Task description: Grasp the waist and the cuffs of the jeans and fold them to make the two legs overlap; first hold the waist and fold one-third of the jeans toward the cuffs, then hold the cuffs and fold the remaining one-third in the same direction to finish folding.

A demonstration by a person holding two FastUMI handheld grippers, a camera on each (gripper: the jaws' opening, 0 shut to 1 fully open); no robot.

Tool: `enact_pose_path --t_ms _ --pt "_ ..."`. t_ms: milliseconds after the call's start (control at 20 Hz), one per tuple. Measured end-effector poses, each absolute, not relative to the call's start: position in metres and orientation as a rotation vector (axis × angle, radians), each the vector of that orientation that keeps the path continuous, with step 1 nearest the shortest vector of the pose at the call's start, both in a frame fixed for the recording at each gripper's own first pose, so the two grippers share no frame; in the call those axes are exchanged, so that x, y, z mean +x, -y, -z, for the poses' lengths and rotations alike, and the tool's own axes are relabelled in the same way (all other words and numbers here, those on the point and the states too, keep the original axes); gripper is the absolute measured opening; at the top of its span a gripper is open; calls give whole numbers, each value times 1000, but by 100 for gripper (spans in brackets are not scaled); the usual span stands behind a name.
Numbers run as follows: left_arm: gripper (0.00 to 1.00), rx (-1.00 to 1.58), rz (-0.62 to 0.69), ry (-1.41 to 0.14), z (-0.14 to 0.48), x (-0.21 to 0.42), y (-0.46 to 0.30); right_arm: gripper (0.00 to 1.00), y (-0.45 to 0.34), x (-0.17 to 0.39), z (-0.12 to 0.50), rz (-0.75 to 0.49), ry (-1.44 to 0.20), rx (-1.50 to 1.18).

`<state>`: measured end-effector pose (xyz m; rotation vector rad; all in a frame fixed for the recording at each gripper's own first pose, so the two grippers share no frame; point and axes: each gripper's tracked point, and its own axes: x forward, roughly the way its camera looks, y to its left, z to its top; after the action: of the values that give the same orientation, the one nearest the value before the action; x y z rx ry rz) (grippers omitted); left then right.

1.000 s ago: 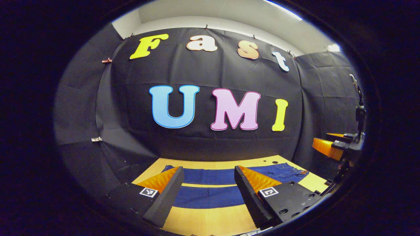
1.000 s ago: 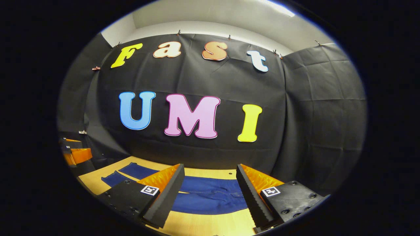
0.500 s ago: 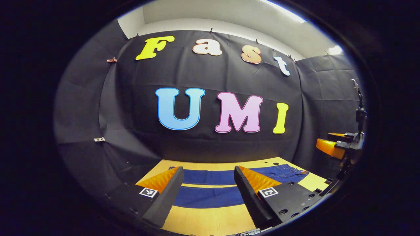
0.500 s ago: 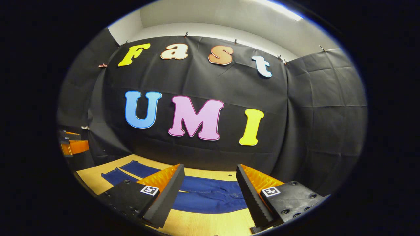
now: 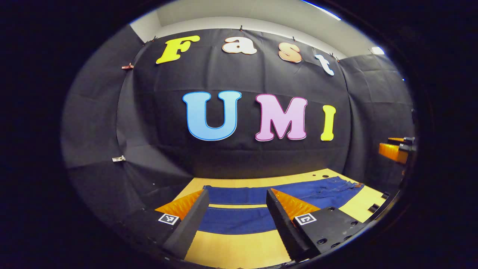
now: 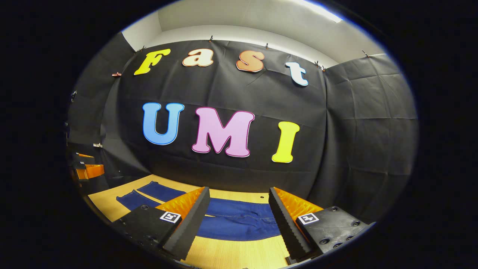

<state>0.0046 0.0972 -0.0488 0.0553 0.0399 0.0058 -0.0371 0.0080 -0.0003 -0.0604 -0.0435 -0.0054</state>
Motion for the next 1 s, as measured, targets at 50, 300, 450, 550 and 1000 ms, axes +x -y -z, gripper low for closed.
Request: enact_pose_path --t_ms 50,300,450,550,1000 --pt "96 112 -11 -50 55 12 -112 97 -6 -33 -1 7 41 -63" --pt "98 433 -11 -190 117 52 -182 97 5 -13 1 15 32 -83" --pt "98 598 63 -324 168 74 -215 97 16 2 5 39 16 -103" --pt "98 735 134 -414 202 91 -232 97 23 12 12 46 2 -120" --pt "99 1165 431 -675 321 143 -277 98 66 49 63 128 -78 -194"
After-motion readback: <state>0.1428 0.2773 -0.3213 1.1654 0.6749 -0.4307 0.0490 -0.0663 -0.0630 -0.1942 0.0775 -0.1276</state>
